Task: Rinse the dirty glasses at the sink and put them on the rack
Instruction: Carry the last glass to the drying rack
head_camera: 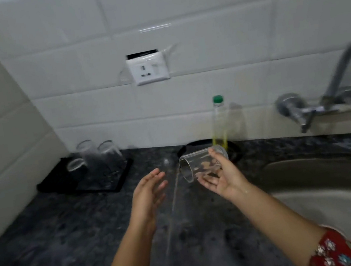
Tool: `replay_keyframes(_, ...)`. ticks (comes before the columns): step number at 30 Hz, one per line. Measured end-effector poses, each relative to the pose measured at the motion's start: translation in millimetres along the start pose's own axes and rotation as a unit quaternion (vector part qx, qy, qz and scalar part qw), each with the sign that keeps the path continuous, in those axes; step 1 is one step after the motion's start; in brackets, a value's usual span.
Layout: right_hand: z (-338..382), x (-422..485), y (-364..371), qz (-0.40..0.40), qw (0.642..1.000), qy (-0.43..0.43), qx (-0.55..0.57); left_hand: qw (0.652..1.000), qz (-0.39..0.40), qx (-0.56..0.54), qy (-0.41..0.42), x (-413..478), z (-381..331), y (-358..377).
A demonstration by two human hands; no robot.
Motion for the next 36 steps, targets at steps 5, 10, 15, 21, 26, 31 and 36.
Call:
replay_keyframes(5,-63,32,104,0.026,0.998,-0.017,-0.054,0.996,-0.082,-0.01,0.015,24,-39,-118)
replay_keyframes(10,-105,65,175,0.042,0.983,-0.107,-0.145,0.991,-0.133,-0.019,0.026,48,-65,-191)
replay_keyframes(15,-122,94,223,0.047,0.928,-0.254,-0.269,0.988,-0.152,-0.025,0.017,72,-71,-224)
replay_keyframes(21,-148,127,249,0.127,0.83,-0.316,-0.442,0.987,-0.159,-0.029,0.003,97,-63,-234)
replay_keyframes(26,-159,132,261,0.177,0.763,-0.336,-0.523,0.987,-0.159,-0.026,0.0,111,-59,-234)
replay_keyframes(31,-164,134,262,0.191,0.748,-0.35,-0.53,0.987,-0.159,-0.022,-0.006,117,-57,-230)
replay_keyframes(36,-170,136,262,0.191,0.746,-0.36,-0.527,0.986,-0.162,-0.029,-0.006,120,-56,-229)
Point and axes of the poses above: each hand's wrist, its own x-axis towards the middle knuckle, its own y-axis out of the palm, z = x × y, the point moved 4 cm from there along x, towards the middle knuckle, and after that the axes turned 14 degrees about -y, right-handed, at the moved point
